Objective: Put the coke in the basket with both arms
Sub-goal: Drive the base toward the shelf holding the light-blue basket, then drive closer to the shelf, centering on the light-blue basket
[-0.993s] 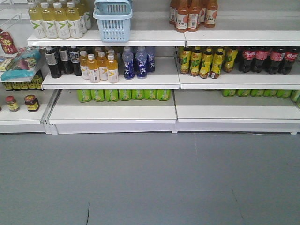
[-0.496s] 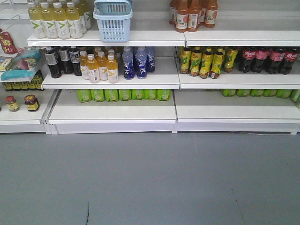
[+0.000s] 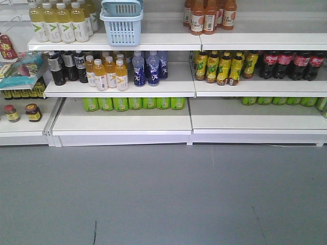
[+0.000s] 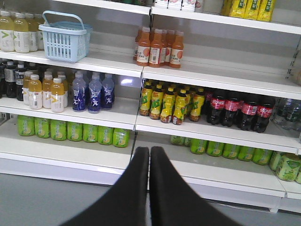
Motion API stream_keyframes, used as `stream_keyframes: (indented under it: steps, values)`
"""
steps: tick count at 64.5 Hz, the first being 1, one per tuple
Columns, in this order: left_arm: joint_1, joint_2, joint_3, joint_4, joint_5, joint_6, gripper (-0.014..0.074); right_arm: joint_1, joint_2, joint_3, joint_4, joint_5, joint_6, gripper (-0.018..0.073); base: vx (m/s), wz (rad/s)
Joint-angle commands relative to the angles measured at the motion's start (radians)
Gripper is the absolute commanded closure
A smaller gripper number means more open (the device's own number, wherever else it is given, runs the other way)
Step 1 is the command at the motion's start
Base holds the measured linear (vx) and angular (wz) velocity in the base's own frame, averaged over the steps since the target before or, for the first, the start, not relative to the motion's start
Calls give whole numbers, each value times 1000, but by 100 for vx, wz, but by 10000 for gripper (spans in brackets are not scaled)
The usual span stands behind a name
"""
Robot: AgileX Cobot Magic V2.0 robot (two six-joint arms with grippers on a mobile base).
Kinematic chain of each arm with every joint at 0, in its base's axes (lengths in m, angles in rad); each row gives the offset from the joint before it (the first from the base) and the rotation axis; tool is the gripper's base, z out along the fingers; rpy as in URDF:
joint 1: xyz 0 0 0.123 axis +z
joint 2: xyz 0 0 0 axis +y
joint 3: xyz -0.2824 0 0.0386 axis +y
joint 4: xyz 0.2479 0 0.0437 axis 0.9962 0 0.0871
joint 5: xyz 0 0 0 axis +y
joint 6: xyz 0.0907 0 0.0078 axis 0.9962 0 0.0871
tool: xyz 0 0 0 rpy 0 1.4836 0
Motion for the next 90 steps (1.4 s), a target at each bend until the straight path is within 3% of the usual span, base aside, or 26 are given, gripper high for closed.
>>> stream_keyframes:
  steps: [1, 90]
  values:
    - [-2, -20, -1, -8, -68, -10, 603, 1, -18, 10, -15, -68, -9, 564, 3, -1]
    - [-2, -20, -1, -8, -68, -10, 603, 1, -18, 10, -15, -68, -9, 564, 10, 6]
